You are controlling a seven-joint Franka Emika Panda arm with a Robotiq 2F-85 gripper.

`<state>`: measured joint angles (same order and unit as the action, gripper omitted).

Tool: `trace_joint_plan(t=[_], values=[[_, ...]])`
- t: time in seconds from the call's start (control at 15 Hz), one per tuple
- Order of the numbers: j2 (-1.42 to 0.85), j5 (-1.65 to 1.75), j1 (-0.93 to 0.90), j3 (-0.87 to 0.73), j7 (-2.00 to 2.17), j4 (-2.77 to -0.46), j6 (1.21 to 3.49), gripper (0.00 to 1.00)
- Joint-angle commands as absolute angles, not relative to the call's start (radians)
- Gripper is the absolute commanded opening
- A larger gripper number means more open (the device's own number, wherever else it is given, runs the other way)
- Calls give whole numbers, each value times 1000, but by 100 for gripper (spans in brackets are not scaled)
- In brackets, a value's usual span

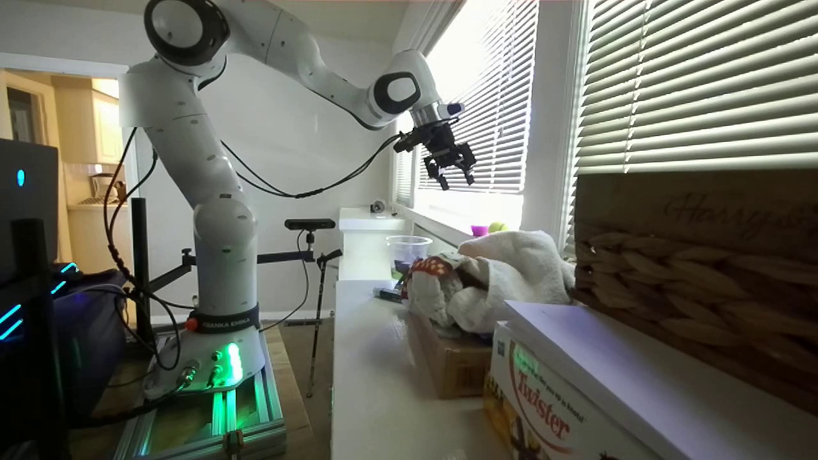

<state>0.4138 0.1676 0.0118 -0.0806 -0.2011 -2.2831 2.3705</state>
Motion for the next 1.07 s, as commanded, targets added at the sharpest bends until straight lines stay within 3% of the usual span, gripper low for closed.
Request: trace_joint_plan(t=[0.0,1.0], values=[[311,175,22,-55,-165,-2137,2447,100],[160,574,164,123,424,-1903,2678,100]])
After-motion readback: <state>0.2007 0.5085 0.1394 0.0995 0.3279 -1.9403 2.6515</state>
